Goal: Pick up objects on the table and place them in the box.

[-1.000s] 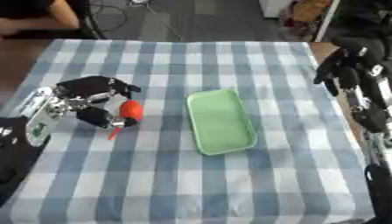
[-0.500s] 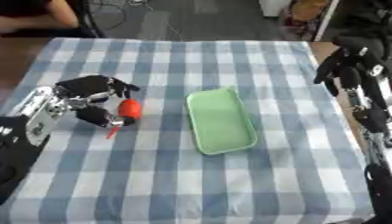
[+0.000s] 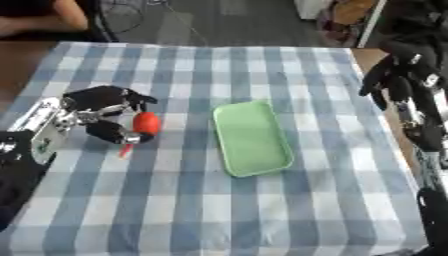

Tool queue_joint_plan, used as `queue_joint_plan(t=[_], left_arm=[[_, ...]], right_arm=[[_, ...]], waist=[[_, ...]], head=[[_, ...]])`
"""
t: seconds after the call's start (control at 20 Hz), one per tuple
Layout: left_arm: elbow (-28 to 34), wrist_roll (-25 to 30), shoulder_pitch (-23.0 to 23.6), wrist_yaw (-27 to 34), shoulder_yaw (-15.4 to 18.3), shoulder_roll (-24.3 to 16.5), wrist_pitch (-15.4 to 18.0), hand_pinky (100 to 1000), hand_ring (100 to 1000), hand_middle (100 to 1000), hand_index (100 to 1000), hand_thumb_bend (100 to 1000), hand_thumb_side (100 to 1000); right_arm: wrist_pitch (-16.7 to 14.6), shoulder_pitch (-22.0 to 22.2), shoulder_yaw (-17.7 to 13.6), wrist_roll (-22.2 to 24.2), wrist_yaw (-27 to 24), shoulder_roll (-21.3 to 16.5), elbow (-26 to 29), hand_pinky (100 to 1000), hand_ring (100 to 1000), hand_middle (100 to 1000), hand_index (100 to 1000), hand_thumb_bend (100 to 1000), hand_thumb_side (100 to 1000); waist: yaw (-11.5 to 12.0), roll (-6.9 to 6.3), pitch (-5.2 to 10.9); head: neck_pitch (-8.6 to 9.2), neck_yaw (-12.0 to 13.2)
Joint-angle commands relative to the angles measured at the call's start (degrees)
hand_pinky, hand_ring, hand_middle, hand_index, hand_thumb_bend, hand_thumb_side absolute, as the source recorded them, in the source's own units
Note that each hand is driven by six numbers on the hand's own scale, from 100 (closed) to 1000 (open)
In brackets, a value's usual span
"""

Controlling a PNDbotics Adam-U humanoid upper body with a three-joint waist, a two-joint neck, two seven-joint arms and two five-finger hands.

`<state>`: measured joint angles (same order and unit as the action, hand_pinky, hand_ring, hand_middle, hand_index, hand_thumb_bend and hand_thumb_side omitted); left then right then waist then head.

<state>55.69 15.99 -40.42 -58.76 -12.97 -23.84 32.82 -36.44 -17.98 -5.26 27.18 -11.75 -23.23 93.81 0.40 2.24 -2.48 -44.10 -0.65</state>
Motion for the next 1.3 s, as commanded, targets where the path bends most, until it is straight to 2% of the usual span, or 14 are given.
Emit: queue_joint_plan(t=[0.05,0.55,0.7,0.95,1.1,1.2,1.25,1.3], left_arm=[[-0.1,-0.8,-1.3,-1.0,0.6,-0.8,0.1,625,659,688,1000,912,923],[-3.2,-2.6,-2.0,-4.8,1.0,-0.8,0.4,610,661,677,1000,926,906],[-3.9,-3.4,-2.1,-6.0,1.1,-0.9,0.5,576,637,668,1000,887,881],[-4.8,-4.3,-2.1,-6.8,1.4,-1.1,0.4,480,596,657,1000,758,838],[-5.4,-4.8,-2.1,-6.7,1.7,-1.0,0.2,397,539,625,958,637,820],[-5.8,-5.5,-2.1,-6.1,1.9,-0.9,0.0,373,514,607,920,530,841],[-5.9,-5.9,-2.1,-5.8,1.9,-0.9,-0.1,375,516,609,924,536,840],[-6.0,-6.3,-2.1,-5.3,2.0,-0.8,-0.2,362,500,593,883,504,855]], right_arm=[[-1.1,-1.1,-0.3,1.2,-0.2,-1.2,0.5,100,438,511,895,100,640],[-1.2,-1.1,-0.3,1.2,-0.3,-1.2,0.5,100,438,510,895,100,639],[-1.2,-1.1,-0.3,1.2,-0.3,-1.3,0.5,100,437,510,895,100,640],[-1.2,-1.1,-0.3,1.2,-0.3,-1.3,0.5,100,437,510,895,100,640],[-1.2,-1.0,-0.3,1.2,-0.3,-1.2,0.4,100,437,510,895,100,640],[-1.2,-1.1,-0.3,1.2,-0.4,-1.2,0.4,100,437,509,895,100,640],[-1.2,-1.1,-0.3,1.2,-0.4,-1.2,0.4,100,437,509,895,100,640],[-1.2,-1.1,-0.3,1.3,-0.4,-1.2,0.4,100,436,509,895,100,641]], waist=[[-0.2,0.01,0.47],[-0.3,0.16,0.41],[-0.3,0.18,0.39],[-0.3,0.21,0.41],[-0.3,0.23,0.41],[-0.3,0.27,0.40],[-0.3,0.28,0.40],[-0.3,0.31,0.38]], head=[[-0.01,0.4],[-0.01,0.5],[-0.01,0.4],[-0.01,0.4],[-0.01,0.4],[-0.01,0.4],[-0.01,0.4],[-0.01,0.5]])
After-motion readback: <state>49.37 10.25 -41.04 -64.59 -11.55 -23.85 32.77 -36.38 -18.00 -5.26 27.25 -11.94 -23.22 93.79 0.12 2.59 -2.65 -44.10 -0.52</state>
